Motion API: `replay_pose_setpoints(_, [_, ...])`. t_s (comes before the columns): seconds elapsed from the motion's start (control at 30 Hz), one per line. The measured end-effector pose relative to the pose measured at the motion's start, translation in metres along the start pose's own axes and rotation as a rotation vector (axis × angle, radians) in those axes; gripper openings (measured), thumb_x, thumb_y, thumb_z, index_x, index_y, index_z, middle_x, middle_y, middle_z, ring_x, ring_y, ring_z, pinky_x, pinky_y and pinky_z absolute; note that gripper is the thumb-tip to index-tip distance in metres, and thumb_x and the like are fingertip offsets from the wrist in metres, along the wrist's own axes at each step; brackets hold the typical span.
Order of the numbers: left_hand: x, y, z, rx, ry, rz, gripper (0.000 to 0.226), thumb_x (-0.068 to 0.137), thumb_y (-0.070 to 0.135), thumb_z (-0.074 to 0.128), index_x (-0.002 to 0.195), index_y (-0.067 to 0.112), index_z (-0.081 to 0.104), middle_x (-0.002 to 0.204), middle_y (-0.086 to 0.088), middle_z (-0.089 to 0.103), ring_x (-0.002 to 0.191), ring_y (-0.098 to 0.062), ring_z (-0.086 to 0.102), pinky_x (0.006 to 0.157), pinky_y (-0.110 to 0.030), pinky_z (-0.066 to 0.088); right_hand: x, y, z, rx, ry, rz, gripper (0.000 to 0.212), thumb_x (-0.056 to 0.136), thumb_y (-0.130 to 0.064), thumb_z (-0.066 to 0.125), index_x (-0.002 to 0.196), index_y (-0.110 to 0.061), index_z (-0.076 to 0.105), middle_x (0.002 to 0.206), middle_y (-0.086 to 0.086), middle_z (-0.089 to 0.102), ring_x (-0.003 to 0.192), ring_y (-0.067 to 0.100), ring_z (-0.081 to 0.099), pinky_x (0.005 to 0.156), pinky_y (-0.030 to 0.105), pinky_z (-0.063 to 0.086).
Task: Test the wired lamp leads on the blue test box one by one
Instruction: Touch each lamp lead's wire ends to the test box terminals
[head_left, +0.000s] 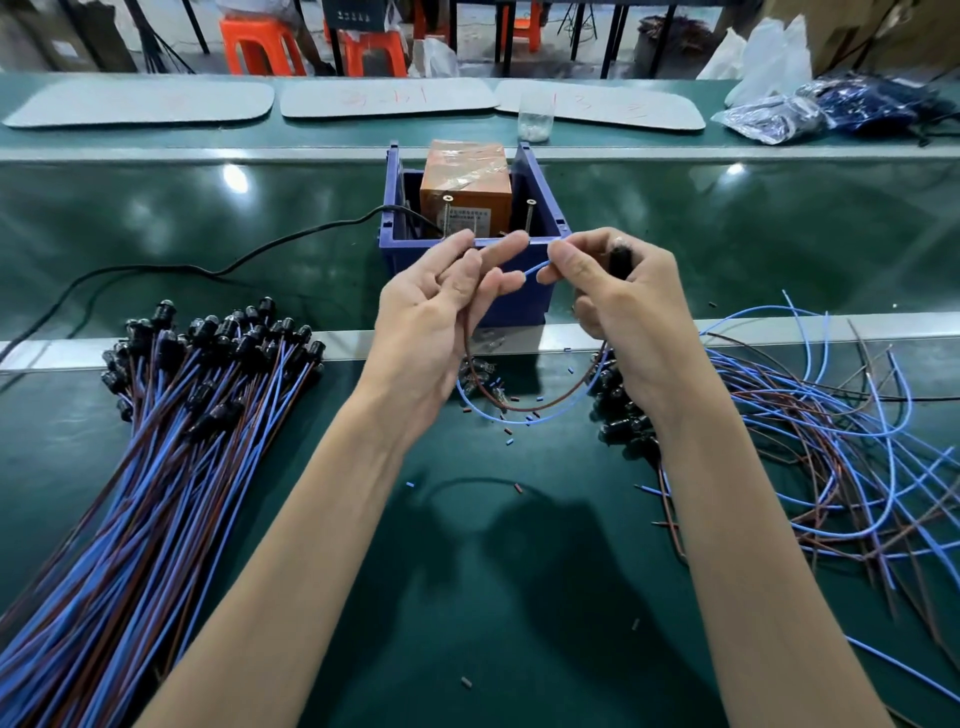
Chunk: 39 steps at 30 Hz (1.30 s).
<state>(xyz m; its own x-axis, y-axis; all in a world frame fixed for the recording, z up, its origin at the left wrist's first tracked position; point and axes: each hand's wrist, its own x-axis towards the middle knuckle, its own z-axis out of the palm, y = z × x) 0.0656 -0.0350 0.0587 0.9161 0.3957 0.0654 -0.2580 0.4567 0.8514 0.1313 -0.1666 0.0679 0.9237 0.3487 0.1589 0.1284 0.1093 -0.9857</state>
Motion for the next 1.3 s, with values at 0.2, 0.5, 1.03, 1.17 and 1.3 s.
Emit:
replay_pose_setpoints(0.2, [-0.002,-0.003,-0.003,0.365,0.098,0.155,0.022,0.095,0.024,0.057,0.075,0.019,0.066,0.068,0.011,0.069,0.067,-0.005,0.06,0.07,-0.018,0.048,-0.001,-0.002,0.0,-0.011,-0.018,0.003,0.011,0.089,-0.014,0.067,0.078,-0.014,0.066,0.069,0.001,0.071,0.039,0.0,0.038,0.041,0.01,0.028])
replay_pose_setpoints(0.5, [-0.007,-0.008,0.006,0.49,0.02,0.107,0.017,0.1,0.018,0.049,0.083,0.018,0.051,0.052,0.011,0.051,0.042,0.001,0.04,0.044,-0.009,0.031,-0.001,0.002,0.002,-0.034,-0.074,-0.039,0.01,0.089,-0.006,0.065,0.082,-0.011,0.069,0.074,0.006,0.071,0.039,-0.002,0.043,0.041,0.008,0.028])
replay_pose_setpoints(1.03, [-0.009,-0.02,0.01,0.689,0.062,0.116,0.026,0.098,0.021,0.054,0.072,0.017,0.055,0.056,0.016,0.053,0.053,-0.001,0.04,0.054,-0.014,0.034,0.003,0.007,0.001,-0.208,-0.027,0.013,0.023,0.087,-0.006,0.065,0.067,-0.017,0.066,0.063,0.0,0.067,0.042,0.0,0.04,0.047,0.012,0.031])
replay_pose_setpoints(1.17, [-0.008,-0.02,0.01,0.725,0.08,0.103,0.027,0.097,0.021,0.054,0.071,0.017,0.055,0.053,0.021,0.056,0.053,0.002,0.044,0.055,-0.01,0.034,0.004,0.009,0.005,-0.269,0.013,0.053,0.028,0.087,-0.006,0.064,0.062,-0.02,0.065,0.057,-0.007,0.064,0.045,-0.004,0.045,0.056,0.016,0.031])
replay_pose_setpoints(1.3, [-0.007,-0.019,0.009,0.78,0.109,0.099,0.029,0.096,0.022,0.055,0.068,0.02,0.054,0.043,0.02,0.045,0.046,-0.001,0.037,0.047,-0.013,0.029,0.004,0.01,0.009,-0.253,0.042,0.102,0.029,0.086,-0.007,0.063,0.06,-0.019,0.064,0.059,-0.005,0.064,0.045,-0.004,0.044,0.057,0.018,0.031])
